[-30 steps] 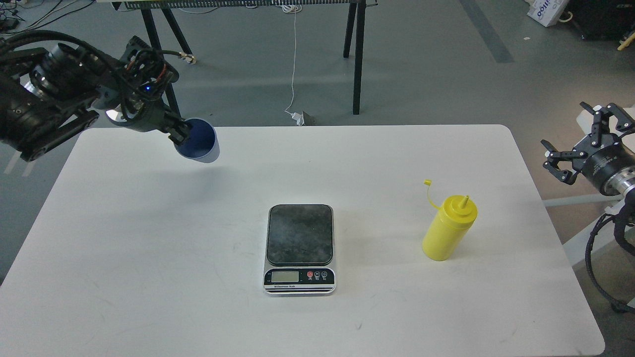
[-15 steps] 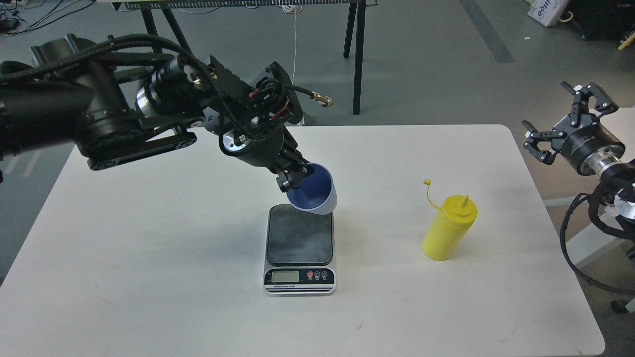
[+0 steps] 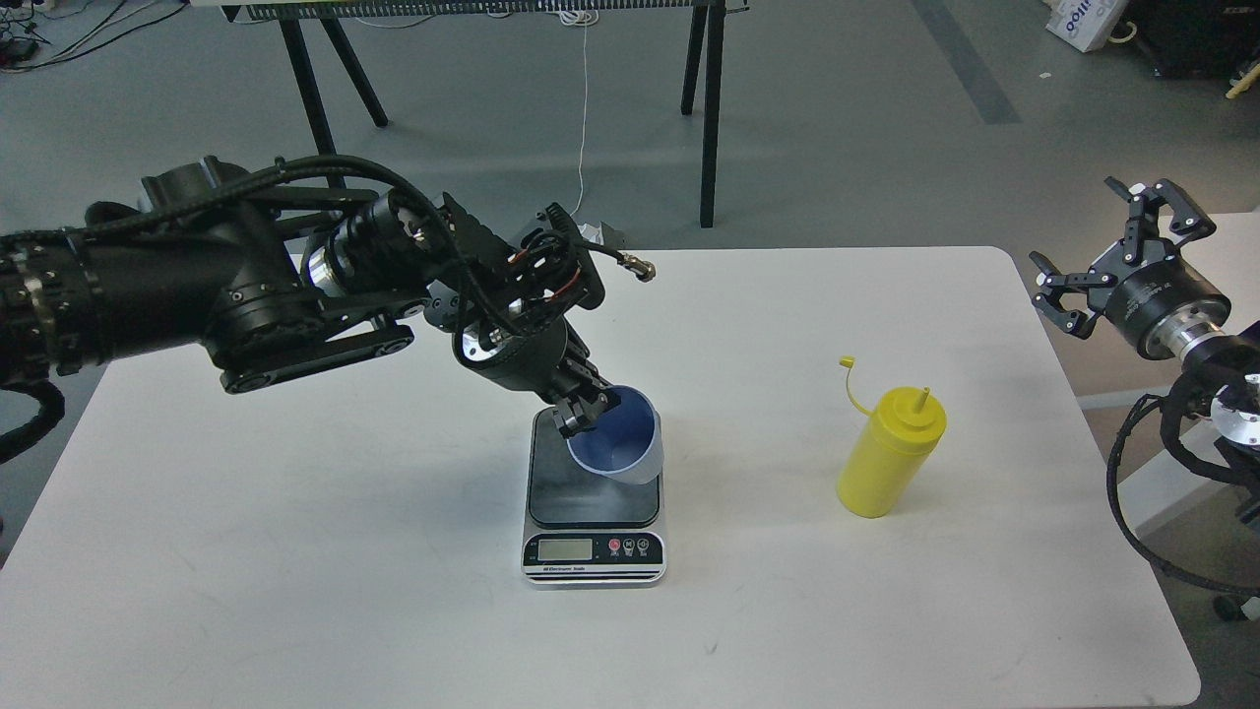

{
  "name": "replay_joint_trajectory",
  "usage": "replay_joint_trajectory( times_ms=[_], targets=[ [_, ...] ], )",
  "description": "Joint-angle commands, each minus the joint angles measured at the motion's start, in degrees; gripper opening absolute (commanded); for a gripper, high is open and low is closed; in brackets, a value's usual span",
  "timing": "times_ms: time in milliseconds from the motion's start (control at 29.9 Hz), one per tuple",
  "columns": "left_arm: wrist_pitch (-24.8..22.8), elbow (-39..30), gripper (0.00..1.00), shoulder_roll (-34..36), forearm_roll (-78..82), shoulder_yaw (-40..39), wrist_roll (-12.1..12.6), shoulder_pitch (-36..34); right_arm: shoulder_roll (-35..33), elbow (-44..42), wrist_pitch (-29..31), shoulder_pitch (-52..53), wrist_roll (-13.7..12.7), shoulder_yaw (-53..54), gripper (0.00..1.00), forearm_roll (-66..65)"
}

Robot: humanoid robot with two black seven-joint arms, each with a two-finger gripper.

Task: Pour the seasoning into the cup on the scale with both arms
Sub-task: 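Set the blue cup on the scale, open the left gripper, withdraw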

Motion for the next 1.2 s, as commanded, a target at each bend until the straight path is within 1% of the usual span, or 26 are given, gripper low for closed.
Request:
replay_joint_trajectory(
  times_ms=[0, 267, 334, 401, 702, 802, 970, 1137, 1170],
  targets=[
    [0.0, 0.0, 0.0, 0.2, 0.2, 0.1, 0.0, 0.9, 0.1, 0.1, 0.0, -0.4, 0.1, 0.0, 1.0, 0.0],
    [0.0, 1.0, 0.01, 0.6, 0.4, 0.2, 0.0, 1.2, 0.0, 0.1, 0.0, -0.7, 0.1, 0.1, 1.0, 0.0],
    [0.0, 1.2, 0.07, 0.8, 0.1, 0.2, 0.0, 1.1, 0.0, 0.1, 0.0, -0.7, 0.1, 0.1, 1.0, 0.0],
    [0.0, 1.7, 0.09, 0.9, 0.5, 0.3, 0.0, 1.2, 0.1, 0.1, 0.0, -0.7, 0.2, 0.1, 1.0, 0.0],
    [0.0, 2.3, 0.13, 1.1, 0.2, 1.2, 0.0, 1.5, 0.0, 0.1, 0.0, -0.9, 0.2, 0.1, 1.0, 0.0],
    [0.0, 2.3, 0.2, 1.2, 0.0, 1.1, 0.0, 1.6, 0.1, 0.1, 0.0, -1.3, 0.2, 0.1, 1.0, 0.0],
    [0.0, 3.4, 0.37, 1.2, -0.1, 1.1, 0.0, 0.9, 0.1, 0.2, 0.0, -1.6, 0.2, 0.1, 1.0, 0.0],
    [0.0, 6.8, 0.45, 1.1, -0.2, 0.6, 0.0, 0.4, 0.1, 0.3, 0.0, -1.5, 0.2, 0.2, 1.0, 0.1],
    [0.0, 7.1, 0.47, 1.1, -0.2, 0.4, 0.0, 0.3, 0.1, 0.4, 0.0, -1.4, 0.2, 0.4, 1.0, 0.1]
  ],
)
